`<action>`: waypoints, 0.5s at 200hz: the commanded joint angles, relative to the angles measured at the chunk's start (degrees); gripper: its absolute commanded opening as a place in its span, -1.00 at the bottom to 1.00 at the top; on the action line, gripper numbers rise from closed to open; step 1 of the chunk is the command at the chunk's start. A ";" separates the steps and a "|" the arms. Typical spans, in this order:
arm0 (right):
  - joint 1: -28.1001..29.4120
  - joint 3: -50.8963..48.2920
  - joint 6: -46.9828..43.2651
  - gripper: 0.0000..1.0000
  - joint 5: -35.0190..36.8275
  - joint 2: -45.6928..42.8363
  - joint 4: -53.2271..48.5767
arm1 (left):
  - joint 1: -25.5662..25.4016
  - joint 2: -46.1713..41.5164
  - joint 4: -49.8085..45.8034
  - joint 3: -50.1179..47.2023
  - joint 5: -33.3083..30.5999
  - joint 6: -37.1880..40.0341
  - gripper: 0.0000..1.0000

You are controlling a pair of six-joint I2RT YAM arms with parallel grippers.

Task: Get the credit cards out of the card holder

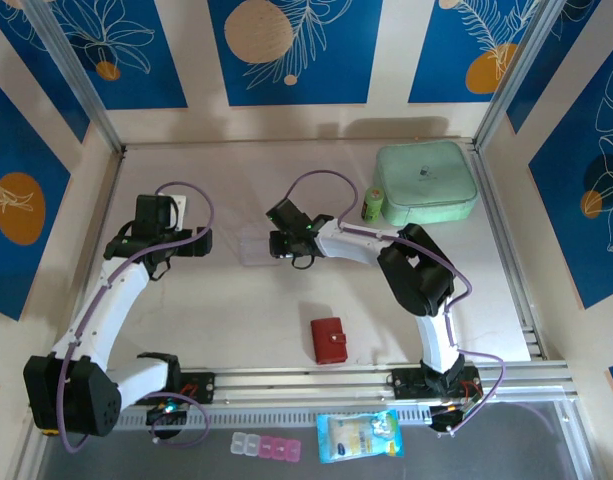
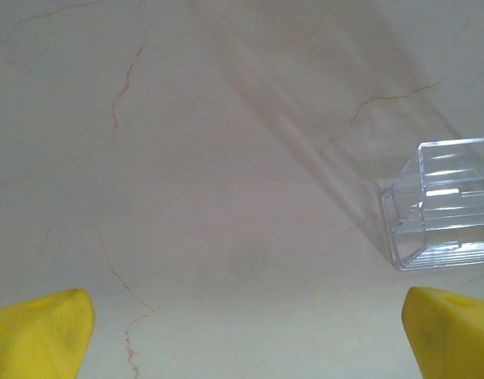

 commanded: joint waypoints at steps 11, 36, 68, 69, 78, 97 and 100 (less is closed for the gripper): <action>-0.29 1.62 0.70 -0.52 -0.61 0.97 -1.26 | 0.13 0.00 -0.70 -0.50 -0.90 1.10 0.99; -0.34 2.01 0.71 -0.63 0.09 0.74 -2.20 | 0.14 0.20 -0.61 -0.46 -0.96 1.04 0.99; -0.65 2.19 0.40 -0.70 1.25 -0.09 -3.26 | 0.11 0.26 -0.61 -0.46 -1.11 1.09 0.99; -0.65 2.15 0.33 -0.70 1.32 -0.14 -3.33 | 0.15 0.22 -0.61 -0.46 -1.15 1.07 0.99; -0.73 2.13 0.19 -0.76 1.71 -0.64 -3.81 | 0.11 0.10 -0.61 -0.46 -1.41 0.93 0.99; -1.37 1.83 -0.08 -0.80 2.51 -1.54 -4.60 | 0.13 -0.22 -0.28 -0.63 -1.72 0.80 0.99; -1.47 1.79 -0.16 -0.80 2.64 -1.68 -4.69 | 0.14 -0.28 -0.26 -0.64 -1.72 0.81 0.99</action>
